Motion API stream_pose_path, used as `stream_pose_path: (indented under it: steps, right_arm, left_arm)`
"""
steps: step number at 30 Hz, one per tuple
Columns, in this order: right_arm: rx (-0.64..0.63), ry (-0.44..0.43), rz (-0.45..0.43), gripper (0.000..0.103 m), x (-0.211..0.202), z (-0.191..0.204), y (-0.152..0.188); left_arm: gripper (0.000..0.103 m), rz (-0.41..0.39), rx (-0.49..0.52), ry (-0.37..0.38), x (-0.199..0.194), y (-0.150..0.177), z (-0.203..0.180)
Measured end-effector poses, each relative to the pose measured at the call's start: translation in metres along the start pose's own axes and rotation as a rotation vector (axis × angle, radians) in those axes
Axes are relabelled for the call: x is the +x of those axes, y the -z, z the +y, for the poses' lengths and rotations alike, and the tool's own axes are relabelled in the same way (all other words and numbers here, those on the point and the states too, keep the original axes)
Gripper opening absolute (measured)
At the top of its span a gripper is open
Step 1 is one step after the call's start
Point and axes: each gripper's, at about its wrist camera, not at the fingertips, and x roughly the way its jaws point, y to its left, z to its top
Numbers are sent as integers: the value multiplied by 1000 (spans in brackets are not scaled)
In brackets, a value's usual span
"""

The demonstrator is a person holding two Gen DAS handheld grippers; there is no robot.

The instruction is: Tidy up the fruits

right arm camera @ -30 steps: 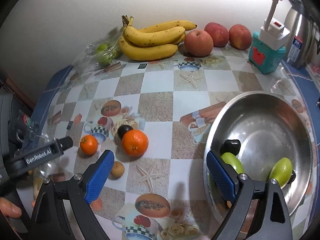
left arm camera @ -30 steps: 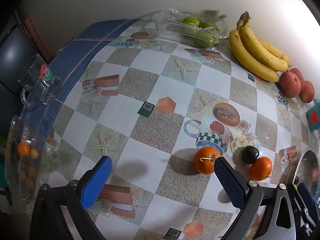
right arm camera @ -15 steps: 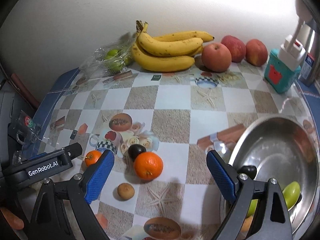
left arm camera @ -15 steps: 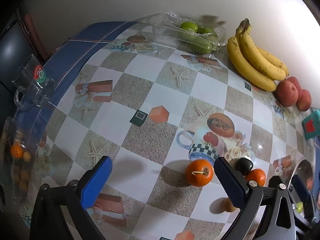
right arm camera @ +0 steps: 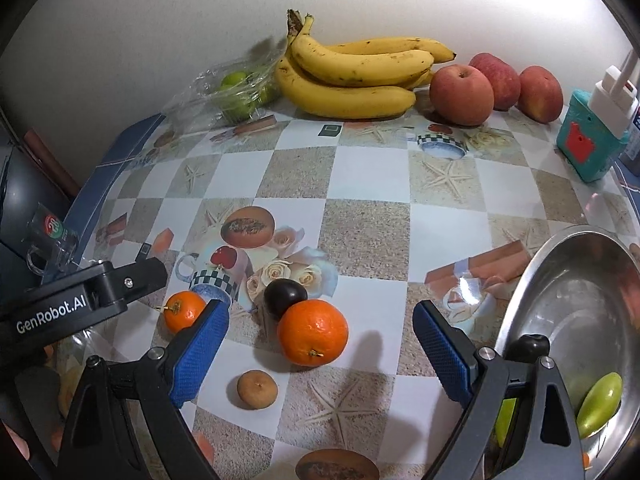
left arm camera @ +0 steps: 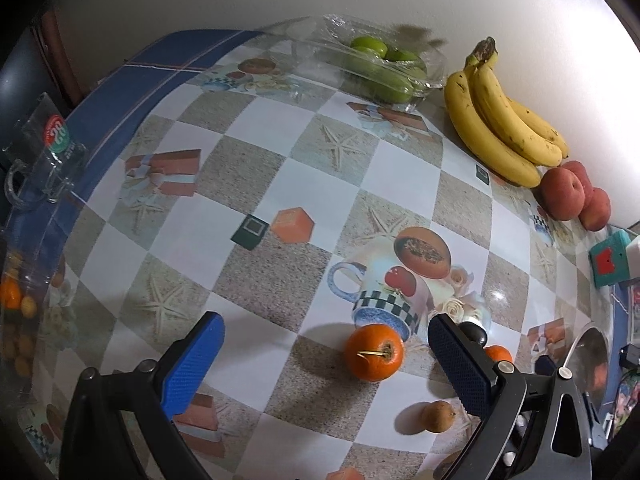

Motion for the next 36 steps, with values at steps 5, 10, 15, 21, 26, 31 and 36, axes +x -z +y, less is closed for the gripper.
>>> stream_pose_path:
  steps: [5, 10, 15, 21, 26, 31, 36]
  right_arm:
    - [-16, 14, 16, 75, 8, 3, 1]
    - [-11, 14, 27, 72, 15, 1, 4]
    - [-14, 17, 34, 72, 20, 1, 6]
    - [-14, 21, 41, 67, 25, 0, 7]
    - [-22, 12, 36, 61, 24, 2, 7]
    - [-34, -2, 34, 49, 23, 7, 7]
    - [-33, -1, 34, 46, 22, 7, 7]
  left_arm:
    - [98, 25, 19, 16, 8, 1, -8]
    - [86, 57, 40, 26, 18, 4, -17]
    - [72, 81, 52, 36, 27, 6, -23]
    - [52, 99, 52, 44, 32, 7, -26]
    - [40, 101, 55, 65, 33, 8, -28]
    - [40, 98, 60, 63, 32, 8, -31]
    - [40, 86, 60, 66, 24, 10, -29]
